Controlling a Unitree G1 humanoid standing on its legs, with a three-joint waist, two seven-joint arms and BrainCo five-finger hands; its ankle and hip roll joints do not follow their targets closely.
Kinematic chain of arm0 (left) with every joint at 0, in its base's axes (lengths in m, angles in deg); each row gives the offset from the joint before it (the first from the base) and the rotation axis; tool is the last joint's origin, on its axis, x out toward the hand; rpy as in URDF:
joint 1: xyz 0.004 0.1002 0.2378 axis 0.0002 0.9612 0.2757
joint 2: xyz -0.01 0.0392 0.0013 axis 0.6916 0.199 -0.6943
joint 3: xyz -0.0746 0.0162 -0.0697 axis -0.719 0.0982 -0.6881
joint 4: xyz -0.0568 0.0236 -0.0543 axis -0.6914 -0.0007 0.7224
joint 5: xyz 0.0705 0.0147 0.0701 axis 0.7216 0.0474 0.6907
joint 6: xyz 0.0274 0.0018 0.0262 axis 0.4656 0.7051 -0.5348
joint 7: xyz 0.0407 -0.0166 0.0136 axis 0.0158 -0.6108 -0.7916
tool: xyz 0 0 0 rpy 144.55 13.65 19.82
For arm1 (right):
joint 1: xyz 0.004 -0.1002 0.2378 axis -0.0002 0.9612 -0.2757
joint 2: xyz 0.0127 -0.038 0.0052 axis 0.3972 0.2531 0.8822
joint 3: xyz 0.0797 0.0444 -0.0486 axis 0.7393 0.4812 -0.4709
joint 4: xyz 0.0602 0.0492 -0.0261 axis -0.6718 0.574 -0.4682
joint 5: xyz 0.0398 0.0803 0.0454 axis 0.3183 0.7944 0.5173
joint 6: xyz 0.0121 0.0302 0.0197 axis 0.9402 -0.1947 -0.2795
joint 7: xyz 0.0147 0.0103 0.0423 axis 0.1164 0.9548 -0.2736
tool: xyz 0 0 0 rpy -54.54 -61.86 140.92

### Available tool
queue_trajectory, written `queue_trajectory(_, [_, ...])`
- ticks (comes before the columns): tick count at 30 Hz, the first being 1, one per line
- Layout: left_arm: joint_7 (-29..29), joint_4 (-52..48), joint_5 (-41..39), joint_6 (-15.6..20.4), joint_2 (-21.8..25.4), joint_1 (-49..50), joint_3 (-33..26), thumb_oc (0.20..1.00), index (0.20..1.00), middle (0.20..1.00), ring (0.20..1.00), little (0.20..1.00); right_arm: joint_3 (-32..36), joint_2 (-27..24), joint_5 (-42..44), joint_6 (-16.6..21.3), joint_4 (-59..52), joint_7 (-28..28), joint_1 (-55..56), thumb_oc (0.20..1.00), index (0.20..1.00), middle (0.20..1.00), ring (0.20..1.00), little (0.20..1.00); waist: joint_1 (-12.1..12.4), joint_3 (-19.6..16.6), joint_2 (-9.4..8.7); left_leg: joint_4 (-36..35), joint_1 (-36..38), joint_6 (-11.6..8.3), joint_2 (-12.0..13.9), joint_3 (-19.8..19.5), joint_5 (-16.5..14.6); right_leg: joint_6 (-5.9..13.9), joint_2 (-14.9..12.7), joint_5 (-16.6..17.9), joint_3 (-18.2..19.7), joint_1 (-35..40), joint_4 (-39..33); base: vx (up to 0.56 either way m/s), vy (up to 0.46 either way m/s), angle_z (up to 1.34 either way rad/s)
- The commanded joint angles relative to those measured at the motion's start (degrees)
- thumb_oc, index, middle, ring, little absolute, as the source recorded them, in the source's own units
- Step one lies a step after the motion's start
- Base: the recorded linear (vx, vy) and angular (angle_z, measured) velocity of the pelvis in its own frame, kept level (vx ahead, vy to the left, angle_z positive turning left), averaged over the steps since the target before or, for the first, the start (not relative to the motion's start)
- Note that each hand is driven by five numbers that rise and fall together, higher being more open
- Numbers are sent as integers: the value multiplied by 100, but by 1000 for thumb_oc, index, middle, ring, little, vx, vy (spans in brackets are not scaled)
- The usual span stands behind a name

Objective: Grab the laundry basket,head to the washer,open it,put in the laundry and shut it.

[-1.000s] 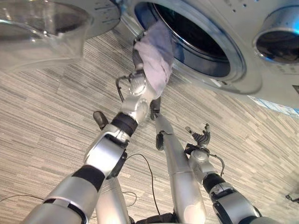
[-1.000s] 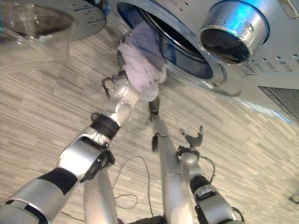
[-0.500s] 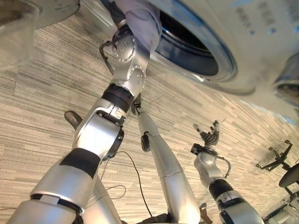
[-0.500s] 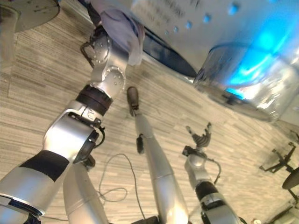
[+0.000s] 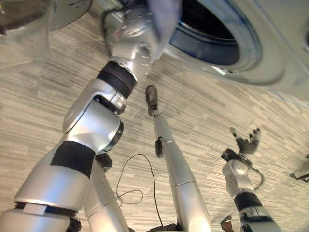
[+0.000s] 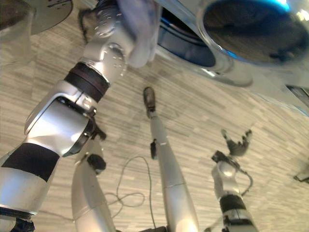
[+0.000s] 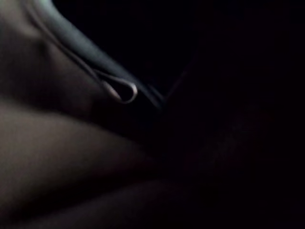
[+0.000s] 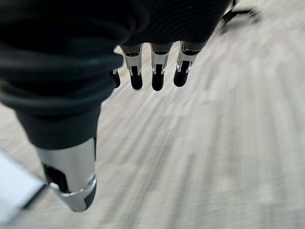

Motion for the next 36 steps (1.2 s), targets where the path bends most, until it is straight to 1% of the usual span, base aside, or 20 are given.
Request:
queue_trajectory(1, [-140, -163, 575, 489, -625, -606, -421, 200, 200, 200, 200, 200, 37, -448, 128, 9, -362, 246, 737, 1000, 1000, 1000, 1000, 1000, -330, -318, 559, -952, 2325, -405, 680, -290, -108, 533, 152, -1529, -39, -200, 1702, -24, 29, -12])
queue_trajectory(6, [-174, -479, 685, 461, -1125, -149, -455, 200, 200, 200, 200, 200, -108, -352, 296, 64, -296, 193, 698, 1000, 1000, 1000, 1000, 1000, -348, -227, 547, -735, 2207, -386, 648, -262, -224, 518, 127, -1495, 6, -208, 1690, -6, 12, -3])
queue_trajectory(12, [-196, -209, 652, 382, -1290, -298, -385, 200, 200, 200, 200, 200, -171, -611, 620, 172, 211, -11, 382, 1000, 1000, 1000, 1000, 1000, -395, -187, 523, -762, 2162, -423, 600, -228, -238, 538, 130, -1446, 68, -264, 1625, -2, 5, 5])
queue_trajectory(15, [-216, 915, 729, -122, -1168, -723, -319, 200, 200, 200, 200, 200, -180, -730, 640, 133, 232, -69, 258, 1000, 1000, 1000, 1000, 1000, -433, -183, 519, -781, 2216, -420, 597, -153, -230, 558, 157, -1437, 131, -280, 1628, 0, 0, 0])
queue_trajectory(16, [-392, 1402, 687, -319, -1059, -965, -255, 1000, 1000, 1000, 1000, 1000, -148, -805, 639, 119, 256, -119, 199, 1000, 1000, 1000, 1000, 1000, -457, -172, 516, -784, 2255, -412, 584, -115, -242, 569, 170, -1423, 158, -280, 1623, 0, 0, 0])
queue_trajectory(17, [-506, 1812, 723, -509, -861, -1133, -144, 1000, 1000, 1000, 1000, 1000, -81, -896, 660, 124, 275, -171, 141, 1000, 1000, 1000, 1000, 1000, -471, -175, 532, -784, 2299, -411, 563, -77, -247, 579, 172, -1416, 169, -274, 1613, 21, 21, -4])
queue_trajectory(19, [-647, 2282, 1222, -817, -390, -1529, 268, 1000, 1000, 1000, 1000, 1000, 69, -1091, 768, 189, 358, -281, 126, 1000, 1000, 1000, 1000, 1000, -433, -170, 601, -765, 2336, -425, 549, -47, -192, 600, 159, -1404, 194, -253, 1596, 13, -1, -12])
queue_trajectory(20, [-613, 2476, 1974, -948, -106, -2084, 708, 1000, 1000, 1000, 1000, 1000, 178, -1276, 873, 256, 470, -444, 238, 1000, 1000, 1000, 1000, 1000, -403, -147, 674, -720, 2331, -431, 554, -63, -156, 607, 133, -1401, 200, -235, 1625, 4, -23, -19])
queue_trajectory(21, [-652, 2539, 2559, -1045, 48, -2416, 1056, 1000, 1000, 1000, 1000, 1000, 226, -1361, 885, 279, 585, -498, 288, 1000, 1000, 1000, 1000, 1000, -395, -175, 711, -708, 2326, -436, 560, -73, -130, 610, 122, -1395, 189, -238, 1636, 5, -12, -17])
queue_trajectory(22, [-554, 2677, 3387, -1073, 202, -2705, 1410, 1000, 1000, 1000, 1000, 1000, 328, -1455, 887, 333, 706, -555, 343, 1000, 1000, 1000, 1000, 1000, -399, -166, 730, -717, 2336, -442, 560, -75, -108, 615, 107, -1388, 185, -234, 1647, 6, 5, -4])
queue_trajectory(24, [-242, 2759, 4032, -1148, 213, -2958, 1632, 1000, 1000, 1000, 1000, 1000, 304, -1524, 883, 310, 986, -671, 423, 1000, 1000, 1000, 1000, 1000, -391, -186, 754, -715, 2360, -446, 558, -72, -97, 626, 73, -1387, 163, -209, 1677, 0, 0, 0])
queue_trajectory(25, [-152, 2854, 4496, -1224, 174, -3122, 1884, 1000, 1000, 1000, 1000, 1000, 242, -1523, 940, 363, 1168, -751, 375, 1000, 1000, 1000, 1000, 1000, -404, -190, 754, -710, 2347, -449, 562, -85, -102, 626, 54, -1383, 152, -199, 1671, 0, 0, 0])
queue_trajectory(26, [262, 2997, 5565, -1467, 187, -3377, 2348, 1000, 1000, 1000, 1000, 1000, 101, -1620, 974, 449, 1391, -855, 295, 1000, 1000, 1000, 1000, 1000, -425, -204, 741, -701, 2298, -456, 581, -95, -119, 624, 46, -1383, 147, -203, 1659, 0, 0, 0])
queue_trajectory(27, [262, 2997, 5565, -1467, 188, -3377, 2349, 1000, 1000, 1000, 1000, 1000, 99, -1620, 975, 450, 1393, -855, 293, 1000, 1000, 1000, 1000, 1000, -426, -203, 741, -700, 2297, -456, 581, -95, -119, 624, 46, -1384, 147, -203, 1659, 0, 0, 0])
queue_trajectory(28, [472, 3125, 6507, -1708, 140, -3568, 2817, 1000, 1000, 1000, 1000, 1000, -153, -1663, 1013, 521, 1579, -982, 148, 1000, 1000, 1000, 1000, 1000, -449, -215, 714, -668, 2237, -474, 620, -95, -162, 620, 54, -1373, 137, -208, 1649, 0, 0, 0])
queue_trajectory(29, [453, 3147, 7008, -1785, 183, -3588, 3113, 1000, 1000, 1000, 1000, 1000, -269, -1691, 1016, 587, 1606, -1052, 60, 1000, 1000, 1000, 1000, 1000, -470, -226, 697, -654, 2205, -484, 645, -112, -167, 616, 65, -1360, 131, -214, 1652, -9, 29, 3])
queue_trajectory(31, [504, 2742, 8878, -1800, 410, -3465, 3918, 1000, 1000, 1000, 1000, 1000, -484, -1896, 973, 774, 1654, -1098, -197, 1000, 1000, 1000, 1000, 1000, -489, -252, 643, -646, 2097, -528, 706, -155, -217, 637, 75, -1347, 102, -187, 1604, -12, 42, 3])
queue_trajectory(32, [503, 2732, 8897, -1803, 423, -3457, 3917, 1000, 1000, 1000, 1000, 1000, -498, -1893, 978, 779, 1663, -1102, -206, 1000, 1000, 1000, 1000, 1000, -499, -252, 641, -642, 2093, -529, 708, -159, -218, 636, 74, -1347, 99, -187, 1604, 0, 0, 0])
queue_trajectory(34, [642, 2559, 9527, -1860, 494, -3374, 4065, 1000, 1000, 1000, 1000, 1000, -577, -1947, 944, 818, 1712, -1103, -252, 1000, 1000, 1000, 1000, 1000, -494, -261, 624, -628, 2041, -536, 729, -197, -233, 649, 65, -1355, 88, -174, 1590, 0, 0, 0])
queue_trajectory(36, [721, 2508, 9854, -1976, 509, -3270, 4097, 1000, 1000, 1000, 1000, 1000, -597, -1997, 943, 859, 1758, -1090, -319, 1000, 1000, 1000, 1000, 1000, -515, -265, 607, -619, 2018, -540, 747, -215, -246, 654, 44, -1354, 64, -144, 1560, -4, 0, 2])
